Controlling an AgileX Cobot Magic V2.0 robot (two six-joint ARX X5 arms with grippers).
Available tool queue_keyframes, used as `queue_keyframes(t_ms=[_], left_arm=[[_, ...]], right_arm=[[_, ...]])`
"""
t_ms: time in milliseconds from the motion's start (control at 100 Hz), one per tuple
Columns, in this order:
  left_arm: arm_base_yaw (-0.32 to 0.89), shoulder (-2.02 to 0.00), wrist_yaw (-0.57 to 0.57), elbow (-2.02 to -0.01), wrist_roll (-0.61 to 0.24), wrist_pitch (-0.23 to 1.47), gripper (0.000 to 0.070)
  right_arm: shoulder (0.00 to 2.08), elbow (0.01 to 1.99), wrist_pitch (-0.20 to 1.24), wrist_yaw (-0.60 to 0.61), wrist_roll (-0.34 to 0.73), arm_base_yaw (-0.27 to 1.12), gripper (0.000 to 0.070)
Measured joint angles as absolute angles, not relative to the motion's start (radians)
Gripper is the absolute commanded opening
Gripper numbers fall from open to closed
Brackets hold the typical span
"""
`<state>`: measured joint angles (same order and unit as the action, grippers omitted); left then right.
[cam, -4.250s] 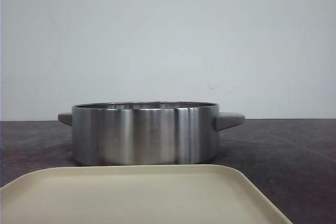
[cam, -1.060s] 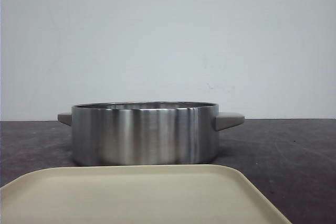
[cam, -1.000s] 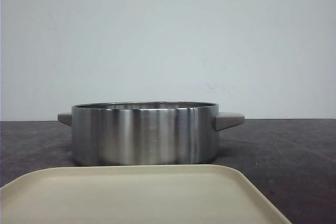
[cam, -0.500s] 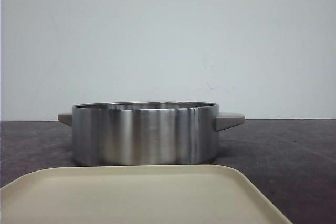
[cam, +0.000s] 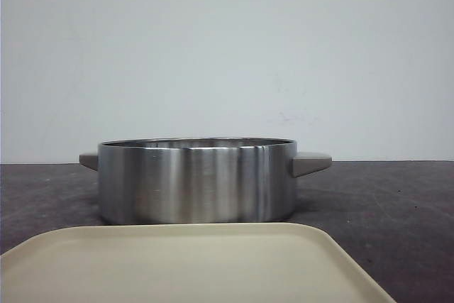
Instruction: Steam buns
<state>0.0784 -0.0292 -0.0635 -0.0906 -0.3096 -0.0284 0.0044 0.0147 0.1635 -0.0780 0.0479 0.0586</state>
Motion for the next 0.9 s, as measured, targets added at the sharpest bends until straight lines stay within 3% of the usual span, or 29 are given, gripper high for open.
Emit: queue_keyframes(t_ms=[210,530,680,900], left_arm=[[0.021,-0.006,-0.070,-0.032,-0.336,-0.017,0.0000],[-0.046,-0.004,-0.022,-0.032,-0.196,0.183,0.0000],[-0.072,-0.005,0.013,-0.032,-0.149,0.185,0.0000],[-0.074,-0.005,0.004,-0.032,-0.168,0.184,0.0000]], right_arm=[[0.004,0.015,0.163,-0.078,0.048,0.059,0.0000],[0.004,0.015,0.163,-0.078,0.048,0.059,0.0000],[0.004,0.015,0.163,-0.078,0.048,0.059,0.0000],[0.004,0.015,0.163,-0.078,0.048,0.059,0.0000]])
